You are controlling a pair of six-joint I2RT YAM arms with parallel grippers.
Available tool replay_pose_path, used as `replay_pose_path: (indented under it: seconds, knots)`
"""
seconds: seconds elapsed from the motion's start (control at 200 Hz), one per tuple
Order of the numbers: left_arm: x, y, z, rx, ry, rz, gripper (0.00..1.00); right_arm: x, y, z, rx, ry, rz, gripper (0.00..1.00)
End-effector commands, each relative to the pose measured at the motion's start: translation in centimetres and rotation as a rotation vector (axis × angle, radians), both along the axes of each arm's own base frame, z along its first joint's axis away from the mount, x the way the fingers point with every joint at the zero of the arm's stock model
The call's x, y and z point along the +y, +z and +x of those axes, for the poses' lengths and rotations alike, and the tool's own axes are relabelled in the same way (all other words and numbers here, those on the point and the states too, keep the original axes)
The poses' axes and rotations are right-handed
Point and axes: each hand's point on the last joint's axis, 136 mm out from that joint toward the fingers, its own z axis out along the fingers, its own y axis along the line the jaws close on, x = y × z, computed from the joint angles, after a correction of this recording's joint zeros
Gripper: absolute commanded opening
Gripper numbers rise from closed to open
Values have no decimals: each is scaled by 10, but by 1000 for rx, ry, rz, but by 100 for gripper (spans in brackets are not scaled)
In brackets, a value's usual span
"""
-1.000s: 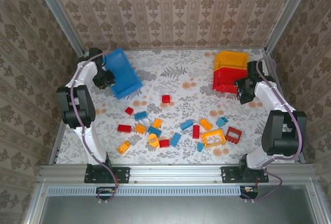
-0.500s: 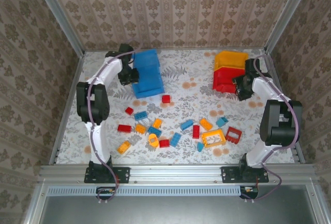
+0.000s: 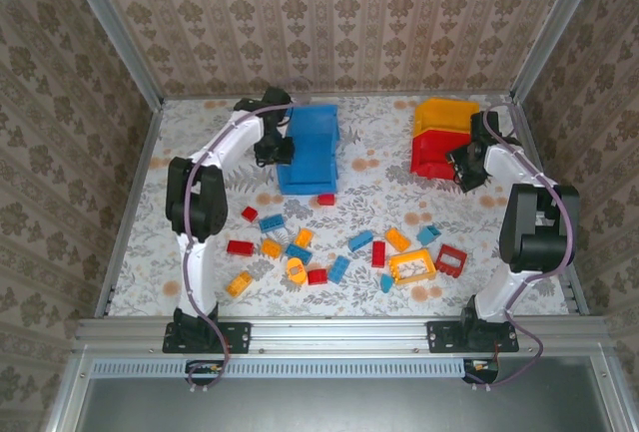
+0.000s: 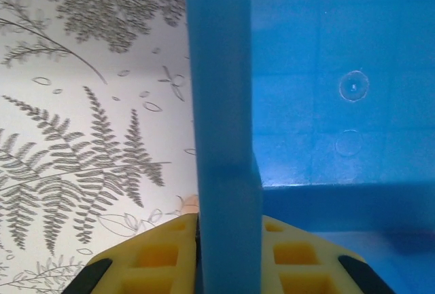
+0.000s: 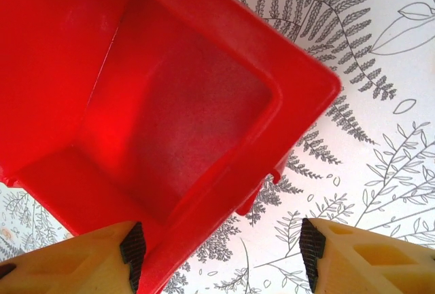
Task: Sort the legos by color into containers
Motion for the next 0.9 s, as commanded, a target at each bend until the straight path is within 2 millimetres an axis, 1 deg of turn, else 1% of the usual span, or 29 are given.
replay_pose_path:
  seconds: [0.0,0.1,0.165,0.23,0.355,0.48,0.635,0.705,0.785,0.895]
  knots:
    - [4,-4,-30,59,-50,62,0,-5,-10,-11,73,39,-44,62]
    - [6,0,-36,54,-10,44,0,-4,-13,-13,83,62,-52,56]
    - [9,3,-36,44,23,48,0,-3,-15,-13,88,93,-70,50]
    - [17,7,-32,38,70,44,0,-2,-15,-13,95,145,-96,44]
    - [36,18,-19,5,127,55,0,9,-17,-9,111,344,-133,31]
    - [50,20,-10,4,143,76,0,23,-16,-12,133,559,-177,22]
    - [69,17,-1,12,142,140,0,44,-7,-9,88,782,-228,19]
    - [73,15,1,17,141,143,0,55,-3,-6,78,865,-251,18]
    - [71,14,4,20,129,136,0,66,-1,1,78,938,-271,18]
    - [62,12,6,20,109,129,0,79,1,16,51,985,-264,16]
